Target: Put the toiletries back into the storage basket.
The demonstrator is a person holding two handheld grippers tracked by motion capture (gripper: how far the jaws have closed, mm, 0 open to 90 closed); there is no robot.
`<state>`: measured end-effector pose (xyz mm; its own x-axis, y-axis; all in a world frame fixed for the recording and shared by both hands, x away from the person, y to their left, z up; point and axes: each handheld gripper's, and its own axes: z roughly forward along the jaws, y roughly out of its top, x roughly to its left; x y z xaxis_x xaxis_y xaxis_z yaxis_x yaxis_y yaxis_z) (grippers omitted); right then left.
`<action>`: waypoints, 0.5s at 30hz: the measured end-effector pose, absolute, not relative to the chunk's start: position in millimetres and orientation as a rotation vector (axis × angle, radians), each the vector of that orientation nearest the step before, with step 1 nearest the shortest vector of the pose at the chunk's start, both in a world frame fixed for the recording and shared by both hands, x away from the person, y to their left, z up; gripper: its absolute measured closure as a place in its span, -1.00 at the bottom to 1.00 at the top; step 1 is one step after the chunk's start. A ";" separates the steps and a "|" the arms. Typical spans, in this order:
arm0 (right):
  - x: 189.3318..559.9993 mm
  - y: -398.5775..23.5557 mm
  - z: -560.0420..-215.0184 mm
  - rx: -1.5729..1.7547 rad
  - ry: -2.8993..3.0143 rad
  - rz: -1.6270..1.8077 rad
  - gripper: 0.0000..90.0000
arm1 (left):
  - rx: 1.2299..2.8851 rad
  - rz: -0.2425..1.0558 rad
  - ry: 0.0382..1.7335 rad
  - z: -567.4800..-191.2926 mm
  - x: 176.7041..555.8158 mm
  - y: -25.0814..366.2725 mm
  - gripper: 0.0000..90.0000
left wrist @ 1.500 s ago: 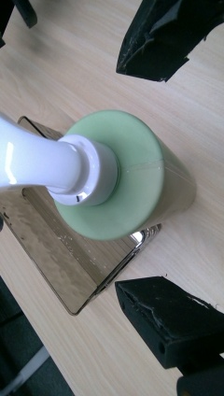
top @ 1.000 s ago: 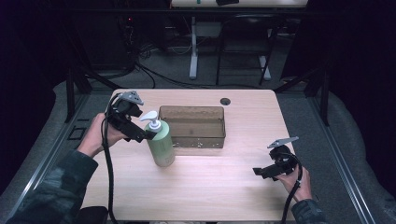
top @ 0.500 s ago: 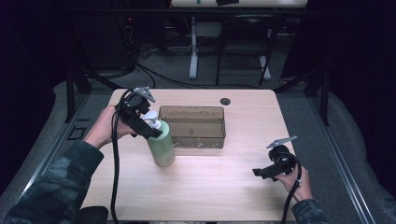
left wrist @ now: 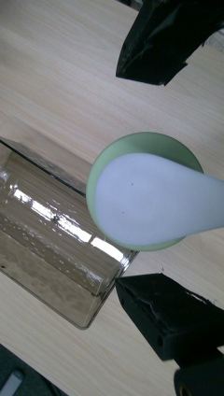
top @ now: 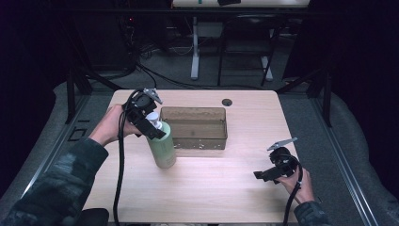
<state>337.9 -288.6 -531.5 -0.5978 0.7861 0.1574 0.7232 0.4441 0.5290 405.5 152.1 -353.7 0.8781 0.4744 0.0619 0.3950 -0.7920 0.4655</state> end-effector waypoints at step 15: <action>338.5 -288.6 -533.8 1.362 2.589 0.836 -1.00 | 2.591 0.222 0.594 -345.0 410.0 158.3 -0.11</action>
